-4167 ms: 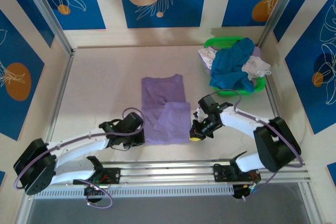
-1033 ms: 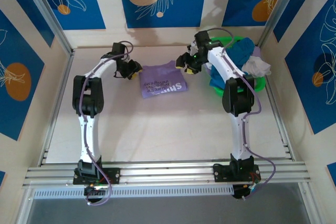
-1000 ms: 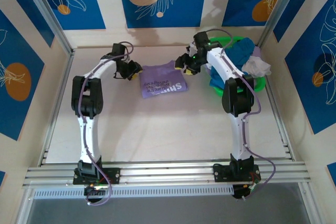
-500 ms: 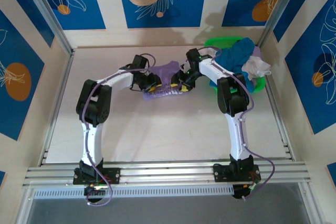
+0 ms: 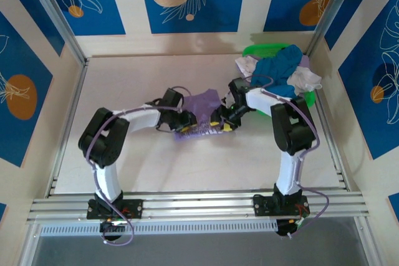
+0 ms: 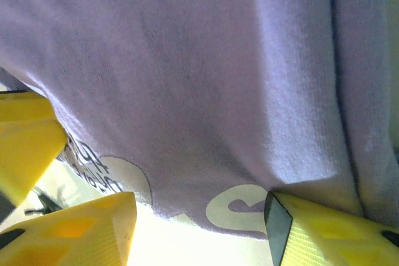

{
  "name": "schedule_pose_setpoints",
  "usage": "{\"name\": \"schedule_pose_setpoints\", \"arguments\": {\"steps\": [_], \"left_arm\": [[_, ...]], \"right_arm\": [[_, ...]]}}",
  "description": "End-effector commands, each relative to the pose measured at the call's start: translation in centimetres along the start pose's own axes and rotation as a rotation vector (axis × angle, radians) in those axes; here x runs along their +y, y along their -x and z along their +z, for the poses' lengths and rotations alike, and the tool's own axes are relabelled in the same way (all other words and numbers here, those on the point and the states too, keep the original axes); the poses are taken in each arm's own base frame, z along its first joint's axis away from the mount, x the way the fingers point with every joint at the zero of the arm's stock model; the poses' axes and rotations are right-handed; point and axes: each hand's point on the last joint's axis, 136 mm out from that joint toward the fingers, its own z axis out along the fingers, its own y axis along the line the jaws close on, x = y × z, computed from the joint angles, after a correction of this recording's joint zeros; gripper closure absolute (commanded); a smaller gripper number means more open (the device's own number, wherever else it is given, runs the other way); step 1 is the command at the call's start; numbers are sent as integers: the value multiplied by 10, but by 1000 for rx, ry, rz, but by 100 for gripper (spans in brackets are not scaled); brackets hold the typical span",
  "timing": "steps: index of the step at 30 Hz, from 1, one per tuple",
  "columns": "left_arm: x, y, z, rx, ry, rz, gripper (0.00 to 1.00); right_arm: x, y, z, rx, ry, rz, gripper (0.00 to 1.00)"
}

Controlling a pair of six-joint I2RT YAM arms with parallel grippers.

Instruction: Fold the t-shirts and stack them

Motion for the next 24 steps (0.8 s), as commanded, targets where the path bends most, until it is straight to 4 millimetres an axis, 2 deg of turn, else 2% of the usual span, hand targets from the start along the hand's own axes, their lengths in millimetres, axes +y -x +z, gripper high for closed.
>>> {"name": "schedule_pose_setpoints", "arguments": {"steps": [1,5,9,13,15,18,24], "left_arm": [[10,-49,0,35,46,-57,59],[-5,-75,-14,5,22,-47,59],[-23,-70,-40,-49,7,-18,59],[-44,-47,-72,-109,31,55,59],[-51,-33,-80,-117,42,85,60],[-56,-9,-83,-117,44,109,62],[-59,34,-71,-92,28,130,67]], "right_arm": [[-3,-27,-14,-20,-14,-9,42],[-9,-50,-34,-50,-41,-14,42],[-1,-57,-56,-95,-39,-29,42],[2,-44,-71,-158,-81,-53,42],[2,-32,-71,-165,-88,-43,45],[5,-14,-65,-161,-79,-38,49],[0,12,-41,-129,-80,-19,53]]}}
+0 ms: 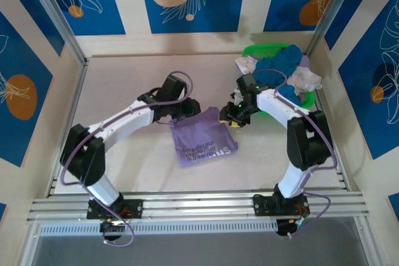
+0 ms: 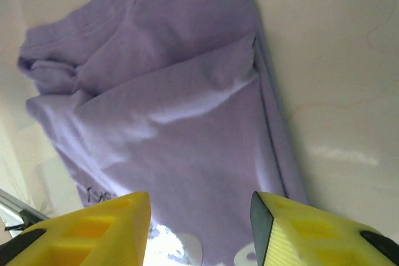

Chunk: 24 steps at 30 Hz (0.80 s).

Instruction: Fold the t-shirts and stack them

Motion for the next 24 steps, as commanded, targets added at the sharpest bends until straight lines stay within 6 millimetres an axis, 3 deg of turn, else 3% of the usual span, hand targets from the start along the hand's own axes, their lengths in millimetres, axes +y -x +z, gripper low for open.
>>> {"name": "schedule_pose_setpoints", "arguments": {"steps": [1,16,24], "left_arm": [[15,1,17,92,34,35,67],[9,25,84,176,-26,21,69],[7,30,102,202,-32,16,69]], "right_arm": [[0,11,9,6,3,0,53],[2,37,32,14,-12,-14,56],[-5,36,42,41,-50,-12,61]]}}
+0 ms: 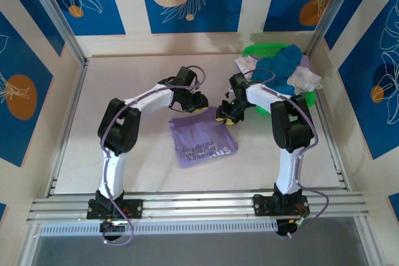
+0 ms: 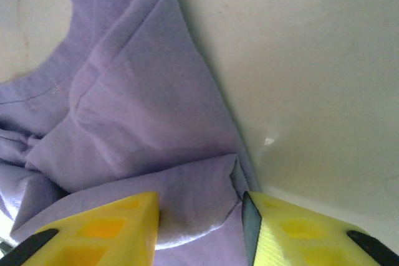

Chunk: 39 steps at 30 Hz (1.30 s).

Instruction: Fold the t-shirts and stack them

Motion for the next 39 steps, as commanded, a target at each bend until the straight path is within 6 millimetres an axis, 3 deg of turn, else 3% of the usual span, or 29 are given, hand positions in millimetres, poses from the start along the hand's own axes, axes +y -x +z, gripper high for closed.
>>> {"name": "schedule_pose_setpoints", "arguments": {"steps": [1,9,20,39], "left_arm": [[-5,2,4,31,-22,11,69],[2,-3,18,69,-25,-10,70],[22,-20,42,147,-2,-32,72],[48,-55,59,239,-35,-99,71]], "right_arm": [[6,0,-3,3,-2,-21,65],[17,-1,-19,-25,24,-37,99],[35,-4,-52,-109,77,-47,100],[73,45,-57,-240,213,-82,100]]}}
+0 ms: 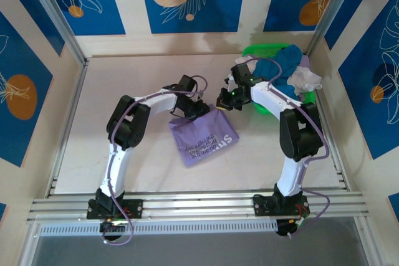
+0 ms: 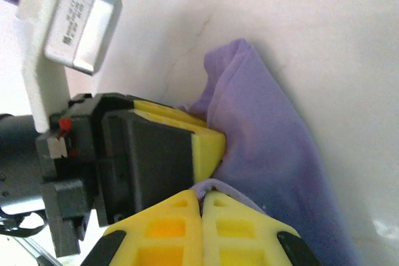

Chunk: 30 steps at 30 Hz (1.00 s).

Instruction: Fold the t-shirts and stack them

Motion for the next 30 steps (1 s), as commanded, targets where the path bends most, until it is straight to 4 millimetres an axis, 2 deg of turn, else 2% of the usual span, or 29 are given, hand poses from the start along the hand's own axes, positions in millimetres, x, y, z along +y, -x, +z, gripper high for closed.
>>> {"name": "schedule_pose_setpoints", "arguments": {"steps": [1,6,12,16,20,22,24,26,30], "left_arm": [[32,-24,14,72,62,-78,71],[37,-30,13,79,63,-84,72],[38,-33,13,78,58,-89,72],[36,-32,10,70,54,-90,72],[34,-26,3,56,55,-83,71],[33,-21,-5,44,76,-66,71],[30,-14,-17,29,104,-49,65],[35,-6,-35,8,167,-38,60],[48,5,-73,-35,280,-23,58]], "right_arm": [[22,19,3,-31,80,-3,100],[21,32,10,-53,76,22,100],[11,36,43,20,91,62,100],[0,33,61,63,78,94,100],[-15,20,74,108,52,134,100],[-23,14,83,143,44,155,100],[-30,7,90,167,34,164,100],[-34,1,93,178,25,166,100],[-39,-4,94,183,20,166,100]]}}
